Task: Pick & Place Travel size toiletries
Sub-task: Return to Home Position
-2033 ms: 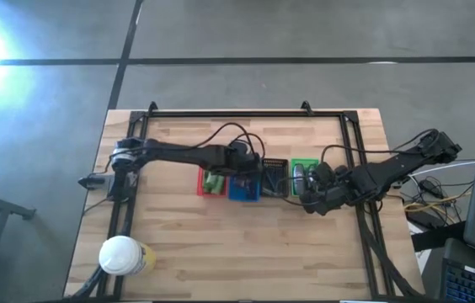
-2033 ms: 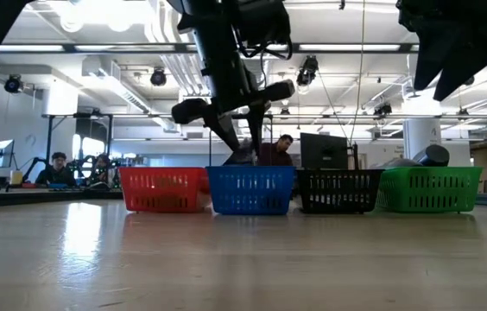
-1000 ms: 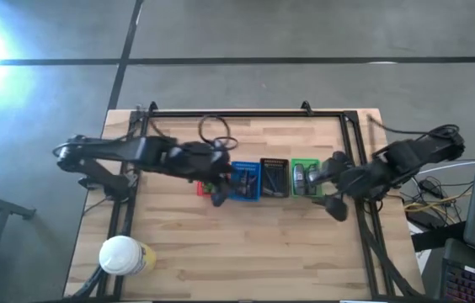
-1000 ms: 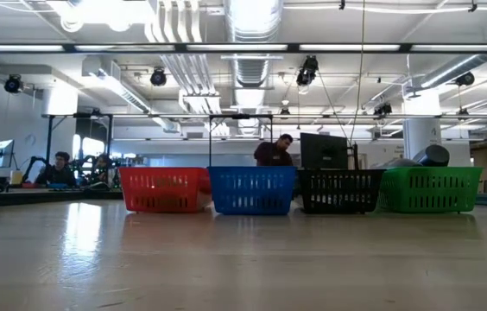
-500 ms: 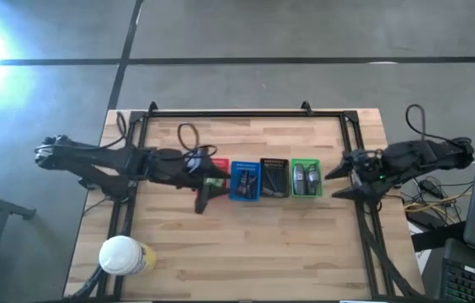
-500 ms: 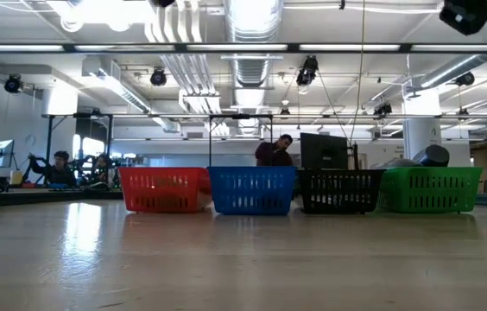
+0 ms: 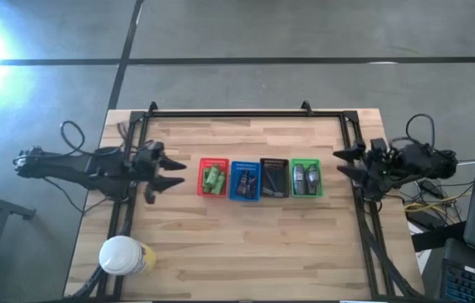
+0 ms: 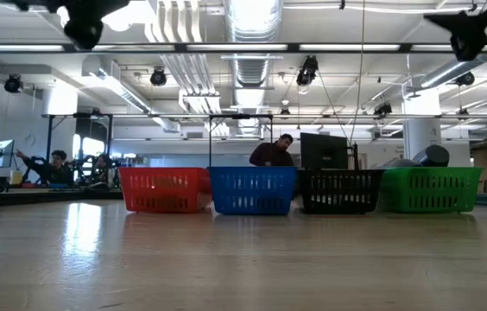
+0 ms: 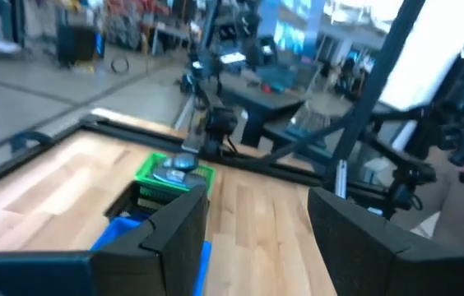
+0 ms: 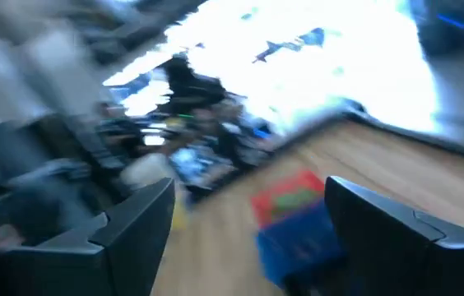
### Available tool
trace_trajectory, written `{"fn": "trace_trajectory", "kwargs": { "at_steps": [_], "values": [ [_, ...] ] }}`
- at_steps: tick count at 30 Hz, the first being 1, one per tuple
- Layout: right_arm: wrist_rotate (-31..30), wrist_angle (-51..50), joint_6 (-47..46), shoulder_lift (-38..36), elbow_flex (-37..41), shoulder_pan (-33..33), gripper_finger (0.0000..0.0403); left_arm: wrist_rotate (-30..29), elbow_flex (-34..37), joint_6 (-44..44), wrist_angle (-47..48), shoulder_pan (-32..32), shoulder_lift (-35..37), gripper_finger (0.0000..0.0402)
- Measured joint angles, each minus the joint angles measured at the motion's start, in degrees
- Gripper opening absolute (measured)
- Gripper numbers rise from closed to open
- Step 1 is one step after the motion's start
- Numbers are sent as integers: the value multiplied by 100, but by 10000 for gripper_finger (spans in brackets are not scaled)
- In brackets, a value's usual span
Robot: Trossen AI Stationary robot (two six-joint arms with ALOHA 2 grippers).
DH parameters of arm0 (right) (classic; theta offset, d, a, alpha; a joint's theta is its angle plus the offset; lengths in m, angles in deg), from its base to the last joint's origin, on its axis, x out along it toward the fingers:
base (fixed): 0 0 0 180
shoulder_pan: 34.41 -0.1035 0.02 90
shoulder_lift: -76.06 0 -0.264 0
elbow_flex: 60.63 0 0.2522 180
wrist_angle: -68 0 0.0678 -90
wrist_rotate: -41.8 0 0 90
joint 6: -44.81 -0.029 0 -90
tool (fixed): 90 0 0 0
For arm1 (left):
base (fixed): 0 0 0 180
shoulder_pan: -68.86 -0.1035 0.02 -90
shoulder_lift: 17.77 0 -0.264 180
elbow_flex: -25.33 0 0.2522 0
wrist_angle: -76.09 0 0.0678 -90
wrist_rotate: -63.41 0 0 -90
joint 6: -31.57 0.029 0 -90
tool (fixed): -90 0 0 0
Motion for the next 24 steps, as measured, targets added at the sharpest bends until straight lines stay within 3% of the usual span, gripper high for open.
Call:
{"fn": "trace_trajectory", "kwargs": {
  "at_steps": [2, 6, 11, 14, 17, 24],
  "values": [
    [621, 730, 545, -258, 351, 0, 302, -36, 368, 56, 2, -22, 573, 218],
    [1531, 2405, 789, -212, 1067, 0, 294, -189, 1074, 37, 14, -22, 1662, 218],
    [1599, 4319, 1189, -47, 2128, 2, 284, -849, 1603, 46, 21, -24, 2829, 218],
    [1560, 5152, 1580, -103, 2706, 4, 279, -1481, 1687, 166, 57, -30, 2907, 218],
    [1394, 4957, 1620, -182, 2741, 43, 273, -1799, 1604, 78, -2, -47, 2734, 218],
    [1265, 4567, 1619, -263, 2757, 553, 256, -1815, 1623, -81, 423, -57, 2846, 218]
  ]
}}
